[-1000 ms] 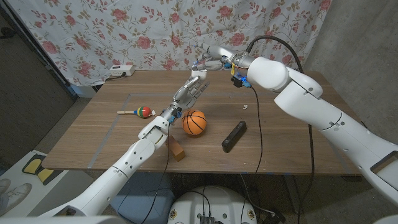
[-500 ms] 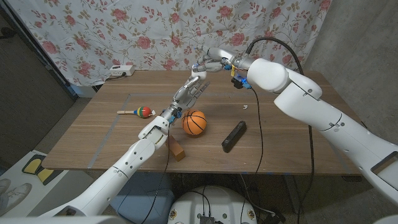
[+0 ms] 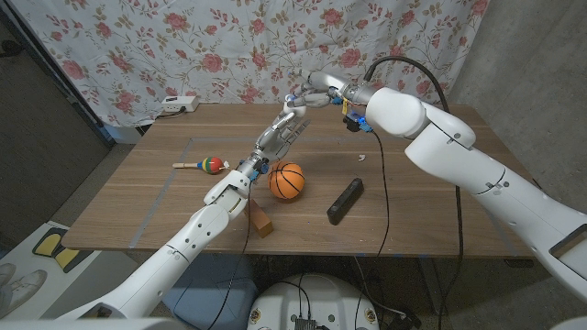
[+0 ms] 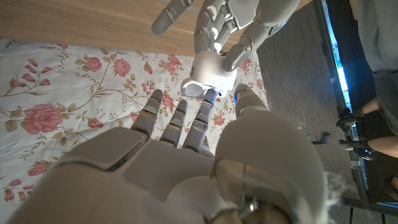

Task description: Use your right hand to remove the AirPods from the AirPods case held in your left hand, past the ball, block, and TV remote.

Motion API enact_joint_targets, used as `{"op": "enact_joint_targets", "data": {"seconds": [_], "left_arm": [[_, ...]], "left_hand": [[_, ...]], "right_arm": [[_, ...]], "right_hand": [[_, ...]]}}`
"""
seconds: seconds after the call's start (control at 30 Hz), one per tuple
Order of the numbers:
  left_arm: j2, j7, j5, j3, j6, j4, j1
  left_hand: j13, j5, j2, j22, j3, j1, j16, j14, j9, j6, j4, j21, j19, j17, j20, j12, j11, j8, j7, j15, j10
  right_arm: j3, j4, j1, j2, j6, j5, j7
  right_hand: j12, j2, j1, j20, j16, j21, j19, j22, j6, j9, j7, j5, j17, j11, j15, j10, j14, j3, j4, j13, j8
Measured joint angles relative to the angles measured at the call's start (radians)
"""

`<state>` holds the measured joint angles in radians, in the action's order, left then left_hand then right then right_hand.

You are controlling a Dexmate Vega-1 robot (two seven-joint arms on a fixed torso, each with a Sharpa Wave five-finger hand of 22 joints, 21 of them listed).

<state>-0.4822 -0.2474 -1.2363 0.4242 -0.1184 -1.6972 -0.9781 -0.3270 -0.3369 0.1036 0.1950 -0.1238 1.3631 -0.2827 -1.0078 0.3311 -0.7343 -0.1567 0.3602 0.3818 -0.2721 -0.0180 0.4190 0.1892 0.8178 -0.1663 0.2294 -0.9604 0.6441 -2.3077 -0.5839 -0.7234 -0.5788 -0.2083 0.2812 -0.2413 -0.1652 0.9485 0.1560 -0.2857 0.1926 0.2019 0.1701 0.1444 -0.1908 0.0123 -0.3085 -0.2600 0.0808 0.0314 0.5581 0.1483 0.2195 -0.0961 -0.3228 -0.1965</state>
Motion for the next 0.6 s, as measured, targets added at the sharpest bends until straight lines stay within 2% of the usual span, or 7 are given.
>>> {"op": "enact_joint_targets", "data": {"seconds": [0.1, 0.23, 0.37, 0.6], "left_arm": [[0.0, 0.0, 0.006, 0.002, -0.003, 0.0, 0.001], [0.0, -0.002, 0.01, 0.003, -0.005, -0.001, 0.003], [0.0, -0.004, 0.012, 0.004, -0.006, -0.002, 0.003], [-0.002, -0.006, 0.014, 0.006, -0.007, -0.006, 0.003]], "left_hand": [[0.0, -0.004, 0.001, 0.0, 0.0, -0.001, 0.0, -0.002, 0.0, -0.003, 0.0, 0.0, 0.0, 0.0, 0.0, 0.0, 0.0, 0.0, -0.003, 0.002, 0.0], [0.0, -0.004, 0.001, 0.0, 0.0, -0.001, 0.0, -0.002, 0.0, -0.003, 0.0, 0.0, 0.0, 0.0, 0.0, 0.0, 0.0, 0.004, -0.003, 0.002, 0.0], [0.0, -0.004, 0.001, 0.0, 0.0, -0.001, 0.0, -0.002, 0.0, -0.003, 0.0, 0.0, 0.0, 0.0, 0.0, -0.003, 0.0, 0.004, -0.003, 0.002, 0.0], [-0.001, -0.004, 0.001, 0.0, 0.0, -0.001, 0.0, 0.002, 0.005, -0.003, 0.0, 0.0, 0.0, 0.0, 0.0, -0.003, 0.0, 0.004, -0.003, 0.005, 0.0]], "right_arm": [[0.001, -0.007, -0.007, -0.005, -0.001, -0.009, -0.006], [0.001, -0.011, -0.013, -0.007, -0.002, -0.023, -0.016], [0.001, -0.015, -0.019, -0.009, -0.003, -0.031, -0.021], [0.001, -0.02, -0.028, -0.009, -0.003, -0.045, -0.03]], "right_hand": [[-0.003, 0.0, 0.0, -0.001, -0.007, 0.004, 0.007, 0.0, -0.005, 0.0, 0.005, 0.0, 0.0, 0.012, 0.005, 0.016, 0.005, 0.0, 0.0, -0.004, 0.0], [-0.025, -0.002, 0.002, -0.006, -0.008, 0.004, 0.012, 0.0, -0.011, 0.0, 0.011, 0.0, -0.001, 0.038, 0.006, 0.042, 0.013, 0.014, -0.014, -0.02, 0.0], [-0.036, -0.013, 0.013, -0.01, -0.015, 0.004, 0.016, 0.0, -0.016, 0.0, 0.017, 0.0, -0.003, 0.052, 0.006, 0.036, 0.013, 0.024, -0.024, -0.04, 0.0], [-0.056, -0.012, 0.026, -0.013, -0.015, 0.004, 0.019, 0.0, -0.017, 0.0, 0.029, 0.0, -0.007, 0.062, 0.009, 0.035, 0.017, 0.028, -0.028, -0.065, 0.0]]}}
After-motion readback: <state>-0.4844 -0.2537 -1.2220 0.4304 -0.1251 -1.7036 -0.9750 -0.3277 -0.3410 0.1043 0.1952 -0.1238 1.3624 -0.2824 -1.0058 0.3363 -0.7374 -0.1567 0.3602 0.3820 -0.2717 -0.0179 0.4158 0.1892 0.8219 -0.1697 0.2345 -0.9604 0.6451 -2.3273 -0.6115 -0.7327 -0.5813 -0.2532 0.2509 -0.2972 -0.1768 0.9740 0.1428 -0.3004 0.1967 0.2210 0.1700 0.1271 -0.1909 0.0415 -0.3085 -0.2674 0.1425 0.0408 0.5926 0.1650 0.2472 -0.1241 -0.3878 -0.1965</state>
